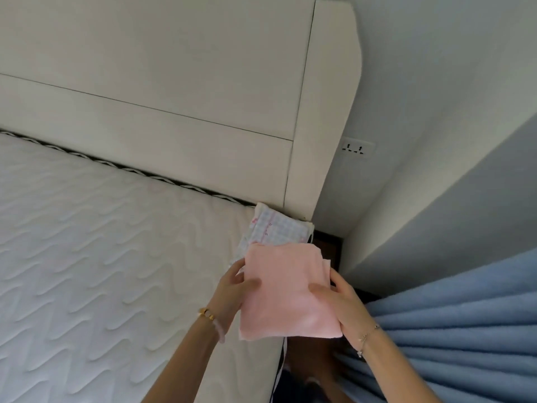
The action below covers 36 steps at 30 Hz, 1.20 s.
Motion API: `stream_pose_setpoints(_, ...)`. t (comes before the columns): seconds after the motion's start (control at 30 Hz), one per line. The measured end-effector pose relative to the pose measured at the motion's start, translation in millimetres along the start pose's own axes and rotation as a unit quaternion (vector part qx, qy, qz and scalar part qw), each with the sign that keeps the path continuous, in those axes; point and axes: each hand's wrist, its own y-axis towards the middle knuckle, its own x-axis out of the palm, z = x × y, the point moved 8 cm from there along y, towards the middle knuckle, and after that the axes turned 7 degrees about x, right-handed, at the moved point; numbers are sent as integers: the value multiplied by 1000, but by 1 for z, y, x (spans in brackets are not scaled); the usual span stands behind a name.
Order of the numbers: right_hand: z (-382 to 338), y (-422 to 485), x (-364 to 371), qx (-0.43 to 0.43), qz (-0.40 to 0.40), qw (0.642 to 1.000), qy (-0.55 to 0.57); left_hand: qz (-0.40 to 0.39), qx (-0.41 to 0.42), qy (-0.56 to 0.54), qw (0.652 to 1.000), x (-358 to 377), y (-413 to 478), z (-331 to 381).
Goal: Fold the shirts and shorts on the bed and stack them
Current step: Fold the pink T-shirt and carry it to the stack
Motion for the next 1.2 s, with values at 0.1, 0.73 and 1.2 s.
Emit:
stream_pose_setpoints(0.1,-9,51,1,13,-3,1000,7,9,-13,18,1000,-4,50,6)
stream_pose_setpoints(0.73,114,241,17,144,15,988,46,112,-75,178,975,-72,238,-117)
stream_pose_setpoints(1.2,76,300,-4,125,117,973,154,158,82,389,904,-58,290,-56)
